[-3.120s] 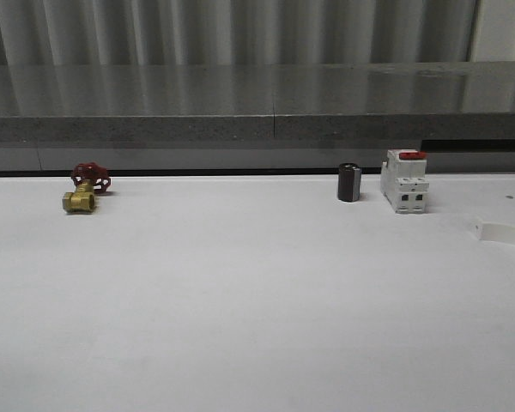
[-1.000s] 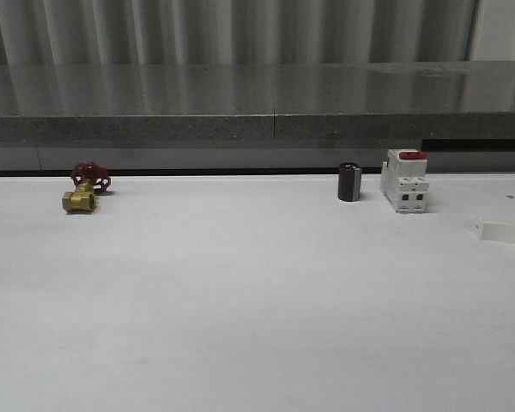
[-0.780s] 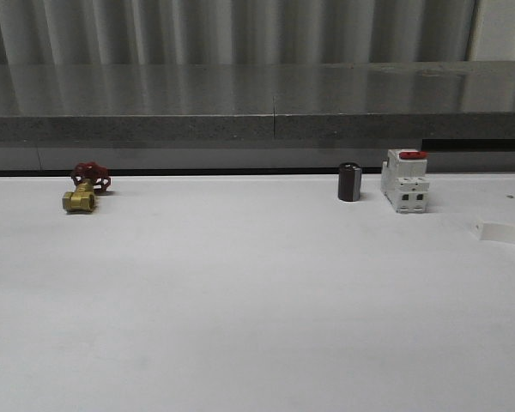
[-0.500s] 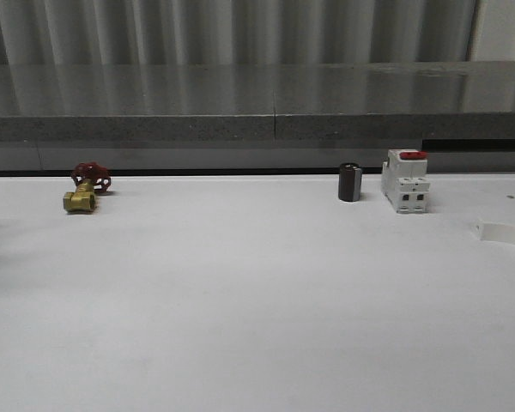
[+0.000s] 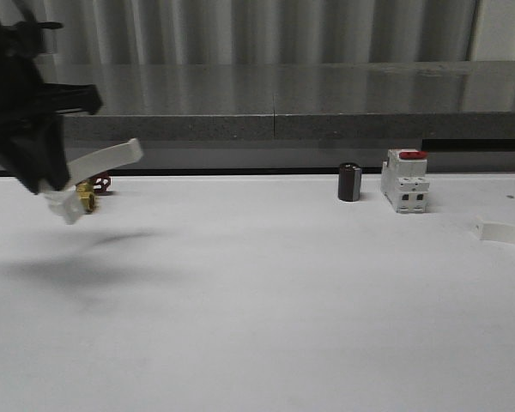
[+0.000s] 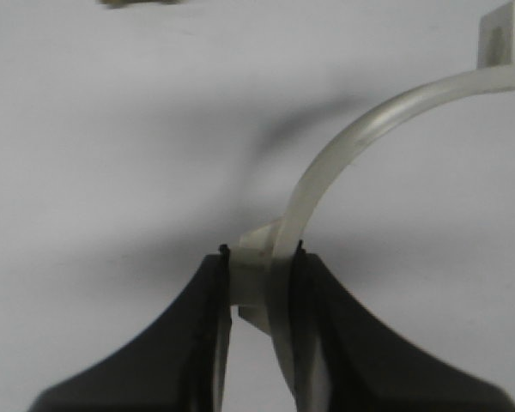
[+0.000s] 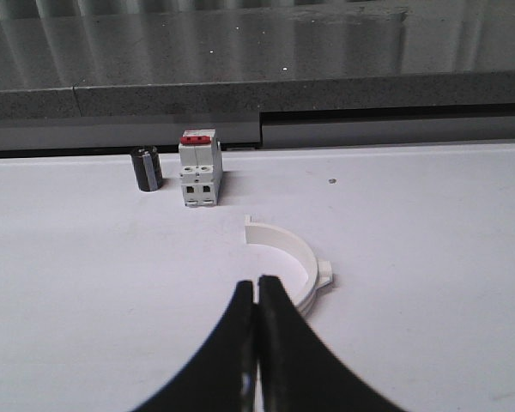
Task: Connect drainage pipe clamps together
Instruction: 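Carry the clamp half to the table center and lower it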
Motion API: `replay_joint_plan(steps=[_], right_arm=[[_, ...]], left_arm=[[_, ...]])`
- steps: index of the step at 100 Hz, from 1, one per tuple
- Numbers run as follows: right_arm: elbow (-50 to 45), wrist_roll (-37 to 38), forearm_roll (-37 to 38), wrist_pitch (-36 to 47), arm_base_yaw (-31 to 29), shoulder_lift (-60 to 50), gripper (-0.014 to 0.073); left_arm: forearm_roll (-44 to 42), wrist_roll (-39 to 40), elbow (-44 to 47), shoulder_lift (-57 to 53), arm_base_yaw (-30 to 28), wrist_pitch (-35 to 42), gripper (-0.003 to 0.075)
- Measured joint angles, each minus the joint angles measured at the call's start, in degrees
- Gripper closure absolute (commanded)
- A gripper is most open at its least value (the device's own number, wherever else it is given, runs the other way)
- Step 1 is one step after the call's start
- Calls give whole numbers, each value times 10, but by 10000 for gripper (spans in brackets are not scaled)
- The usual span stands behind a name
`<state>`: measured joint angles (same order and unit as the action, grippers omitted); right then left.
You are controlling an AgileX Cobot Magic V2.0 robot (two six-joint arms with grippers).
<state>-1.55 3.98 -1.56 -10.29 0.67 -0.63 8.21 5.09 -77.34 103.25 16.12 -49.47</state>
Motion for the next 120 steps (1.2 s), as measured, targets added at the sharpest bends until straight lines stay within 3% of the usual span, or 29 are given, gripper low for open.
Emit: replay_joint_plan(steps=[35, 71, 120], right_arm=[[0, 0, 0, 0, 0, 0, 662], [0, 0, 0, 0, 0, 0, 662], [0, 0, 0, 0, 0, 0, 662]], left_arm=[[3, 78, -18, 33, 120, 43, 720], [-32, 152, -94, 114, 148, 39, 720], [-71, 203, -97, 132, 166, 32, 720]])
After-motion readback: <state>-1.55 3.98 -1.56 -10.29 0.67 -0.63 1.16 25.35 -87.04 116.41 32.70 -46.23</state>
